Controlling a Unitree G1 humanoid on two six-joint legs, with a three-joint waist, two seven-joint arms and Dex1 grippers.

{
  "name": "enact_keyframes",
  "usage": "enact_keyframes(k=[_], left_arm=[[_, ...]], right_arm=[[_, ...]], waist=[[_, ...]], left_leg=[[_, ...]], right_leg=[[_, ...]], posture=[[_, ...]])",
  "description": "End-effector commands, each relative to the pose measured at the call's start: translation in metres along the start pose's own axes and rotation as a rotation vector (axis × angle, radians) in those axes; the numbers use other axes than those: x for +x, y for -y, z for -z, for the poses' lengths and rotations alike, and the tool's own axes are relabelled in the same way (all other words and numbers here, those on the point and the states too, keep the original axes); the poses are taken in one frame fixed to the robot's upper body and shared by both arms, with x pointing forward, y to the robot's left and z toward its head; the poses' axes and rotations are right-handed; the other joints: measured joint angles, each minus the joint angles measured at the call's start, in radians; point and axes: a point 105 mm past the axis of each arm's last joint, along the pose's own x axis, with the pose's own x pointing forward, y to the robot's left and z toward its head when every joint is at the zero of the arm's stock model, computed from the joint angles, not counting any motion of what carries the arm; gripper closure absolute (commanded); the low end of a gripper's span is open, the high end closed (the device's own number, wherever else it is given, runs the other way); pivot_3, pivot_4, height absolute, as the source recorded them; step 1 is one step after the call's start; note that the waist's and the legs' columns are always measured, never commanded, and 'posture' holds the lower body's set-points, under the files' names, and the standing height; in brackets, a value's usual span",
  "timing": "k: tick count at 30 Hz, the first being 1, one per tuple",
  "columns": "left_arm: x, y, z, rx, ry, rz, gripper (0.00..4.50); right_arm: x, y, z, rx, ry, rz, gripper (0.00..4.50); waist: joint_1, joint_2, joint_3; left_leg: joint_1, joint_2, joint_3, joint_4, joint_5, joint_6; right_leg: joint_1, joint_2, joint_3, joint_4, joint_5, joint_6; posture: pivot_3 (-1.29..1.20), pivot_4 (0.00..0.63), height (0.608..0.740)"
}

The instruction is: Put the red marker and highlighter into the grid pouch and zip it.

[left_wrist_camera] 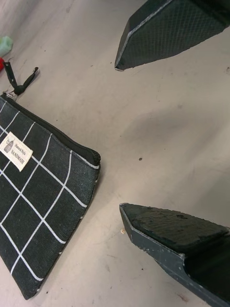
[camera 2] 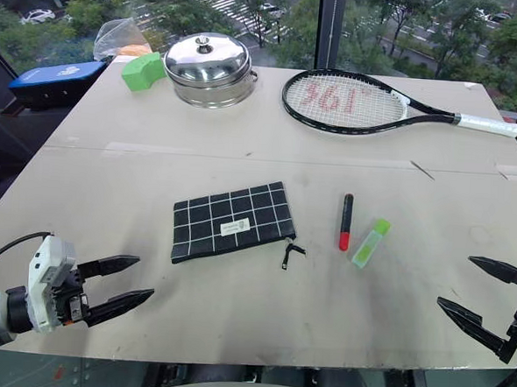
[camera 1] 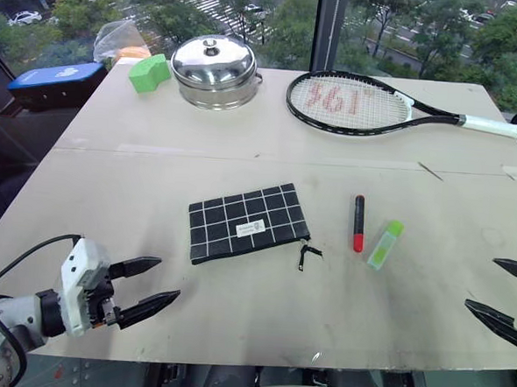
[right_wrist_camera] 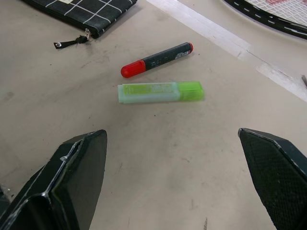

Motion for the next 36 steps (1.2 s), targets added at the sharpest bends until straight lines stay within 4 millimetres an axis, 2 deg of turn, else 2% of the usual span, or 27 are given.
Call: enact_keyframes(k=[1, 4, 7, 9, 11, 14, 17, 20, 24, 30, 31, 32, 36], left_arm=[[0.004, -0.007, -0.014, 0.060, 0.044, -0.037, 0.00], [0.019, -0.022, -0.034, 0.038, 0.127, -0.086, 0.00], [0.021, -0.030, -0.037, 0.150, 0.099, -0.109, 0.00], [0.020, -0.034, -0.033, 0.371, 0.042, -0.112, 0.00], [0.018, -0.033, -0.021, 0.633, -0.040, -0.060, 0.00], [0.017, -0.034, -0.008, 0.830, -0.065, -0.025, 0.00], [0.022, -0.036, -0.001, 0.925, -0.059, -0.025, 0.00], [0.035, -0.035, 0.007, 0.987, -0.062, -0.017, 0.00], [0.060, -0.046, 0.002, 1.021, -0.024, -0.093, 0.00], [0.094, -0.049, 0.006, 1.047, -0.011, -0.044, 0.00], [0.098, -0.047, 0.008, 1.040, -0.009, -0.012, 0.50], [0.102, -0.045, 0.009, 1.044, -0.003, 0.016, 0.80], [0.115, -0.043, 0.005, 1.025, 0.019, 0.062, 2.70]], right_arm=[[-0.001, -0.002, -0.007, -0.049, 0.043, 0.012, 0.05], [0.016, -0.013, -0.022, -0.059, 0.158, -0.029, 0.05], [0.025, -0.024, -0.036, -0.049, 0.237, -0.090, 0.05], [0.031, -0.036, -0.042, -0.039, 0.259, -0.161, 0.05], [0.037, -0.054, -0.044, -0.036, 0.250, -0.260, 0.05], [0.041, -0.068, -0.043, -0.042, 0.227, -0.327, 0.05], [0.043, -0.070, -0.045, -0.034, 0.237, -0.328, 0.05], [0.044, -0.073, -0.045, -0.034, 0.240, -0.330, 0.05], [0.046, -0.077, -0.047, -0.026, 0.244, -0.325, 0.05], [0.046, -0.085, -0.048, -0.012, 0.254, -0.319, 0.05], [0.046, -0.087, -0.047, -0.009, 0.255, -0.320, 0.00], [0.046, -0.089, -0.046, -0.004, 0.258, -0.323, 0.00], [0.050, -0.096, -0.045, 0.004, 0.271, -0.323, 0.00]], waist=[[0.000, 0.000, 0.000], [0.008, 0.001, 0.000], [0.003, 0.000, 0.000], [-0.005, -0.001, -0.001], [-0.005, -0.001, -0.002], [0.001, -0.001, -0.004], [0.005, 0.000, -0.004], [0.008, -0.002, -0.005], [0.018, 0.006, -0.011], [0.033, 0.018, -0.018], [0.034, 0.018, -0.019], [0.033, 0.018, -0.019], [0.032, 0.018, -0.020]], left_leg=[[0.000, 0.000, 0.000, 0.000, 0.000, 0.000], [0.000, 0.000, -0.001, 0.000, 0.000, 0.000], [0.000, 0.000, 0.000, 0.001, 0.000, 0.000], [0.001, 0.000, 0.001, 0.001, 0.002, 0.004], [0.001, 0.000, 0.002, -0.001, 0.002, 0.004], [0.001, 0.000, 0.002, -0.003, 0.001, 0.003], [-0.001, 0.000, 0.002, -0.003, 0.001, 0.005], [-0.002, 0.000, 0.002, -0.001, 0.000, 0.007], [-0.002, -0.001, 0.002, 0.002, -0.001, 0.008], [0.001, -0.001, 0.002, 0.002, -0.001, 0.008], [0.001, -0.001, 0.003, 0.002, -0.001, 0.008], [0.002, -0.001, 0.003, 0.002, -0.001, 0.008], [0.003, -0.001, 0.005, 0.004, -0.001, 0.008]], right_leg=[[0.000, 0.000, 0.000, 0.000, 0.000, 0.000], [0.000, 0.000, -0.001, 0.000, 0.000, 0.000], [0.001, 0.000, 0.000, 0.001, 0.000, 0.000], [0.001, 0.001, 0.001, 0.001, 0.000, 0.000], [0.001, 0.001, 0.001, 0.001, 0.001, -0.001], [0.000, 0.001, 0.000, -0.002, 0.003, -0.005], [0.000, 0.000, -0.001, -0.006, 0.003, -0.005], [0.001, -0.002, -0.001, -0.007, 0.003, -0.005], [0.003, -0.003, -0.001, -0.006, 0.003, -0.003], [0.004, -0.002, -0.003, -0.003, 0.002, 0.001], [0.004, -0.002, -0.003, -0.001, 0.001, 0.001], [0.004, -0.002, -0.004, 0.000, 0.001, 0.001], [0.004, -0.002, -0.005, 0.002, 0.001, 0.001]], posture=[[0.00, 0.150, 0.740], [0.00, 0.150, 0.740], [0.00, 0.150, 0.740], [0.00, 0.150, 0.740], [0.00, 0.150, 0.740], [0.00, 0.150, 0.740], [0.00, 0.150, 0.740], [0.00, 0.150, 0.740], [0.00, 0.150, 0.740], [0.00, 0.150, 0.740], [0.00, 0.150, 0.740], [0.00, 0.150, 0.740], [0.00, 0.150, 0.740]])
